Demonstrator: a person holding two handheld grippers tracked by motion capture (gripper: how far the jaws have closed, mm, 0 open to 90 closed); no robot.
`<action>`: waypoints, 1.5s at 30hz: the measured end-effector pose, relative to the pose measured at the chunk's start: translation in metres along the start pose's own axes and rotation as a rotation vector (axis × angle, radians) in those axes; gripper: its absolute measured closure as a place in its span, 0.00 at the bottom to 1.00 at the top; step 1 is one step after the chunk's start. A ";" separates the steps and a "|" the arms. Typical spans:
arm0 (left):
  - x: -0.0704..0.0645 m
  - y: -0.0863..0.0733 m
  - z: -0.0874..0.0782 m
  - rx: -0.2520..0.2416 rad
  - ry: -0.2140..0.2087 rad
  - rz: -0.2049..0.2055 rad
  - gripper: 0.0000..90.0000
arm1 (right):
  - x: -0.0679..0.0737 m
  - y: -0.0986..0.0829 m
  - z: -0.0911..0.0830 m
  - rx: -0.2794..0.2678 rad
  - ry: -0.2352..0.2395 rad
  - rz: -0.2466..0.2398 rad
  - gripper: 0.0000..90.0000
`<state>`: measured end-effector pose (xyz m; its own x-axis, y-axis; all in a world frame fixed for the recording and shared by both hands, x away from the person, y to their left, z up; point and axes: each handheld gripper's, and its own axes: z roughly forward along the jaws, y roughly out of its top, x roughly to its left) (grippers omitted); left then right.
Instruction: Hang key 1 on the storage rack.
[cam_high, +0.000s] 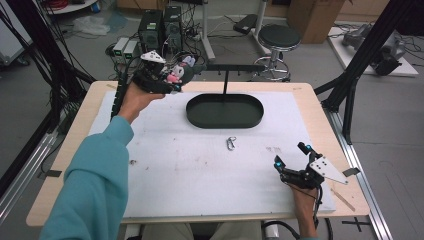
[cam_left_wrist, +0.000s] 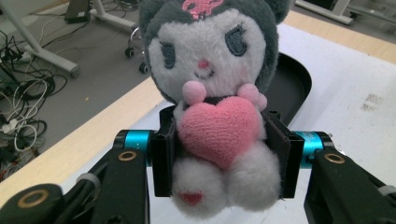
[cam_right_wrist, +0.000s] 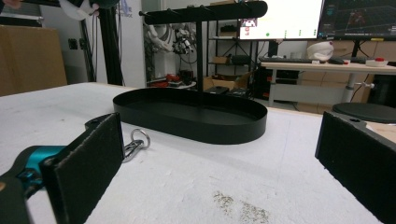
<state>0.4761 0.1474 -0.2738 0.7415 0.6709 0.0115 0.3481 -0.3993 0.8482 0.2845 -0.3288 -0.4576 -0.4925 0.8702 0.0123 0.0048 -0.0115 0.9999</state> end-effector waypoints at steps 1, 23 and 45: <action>0.000 0.001 0.002 0.002 0.000 0.000 0.59 | 0.000 0.000 0.000 0.000 0.000 0.000 0.01; -0.007 0.008 0.022 0.035 0.005 -0.006 0.59 | 0.000 0.000 0.000 -0.002 0.000 0.009 0.01; -0.008 0.013 0.027 0.013 0.029 -0.023 0.59 | 0.000 0.000 0.000 -0.001 0.000 0.008 0.01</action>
<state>0.4907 0.1197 -0.2771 0.7161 0.6980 0.0076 0.3725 -0.3912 0.8416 0.2845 -0.3290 -0.4576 -0.4921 0.8703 0.0202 0.0077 -0.0189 0.9998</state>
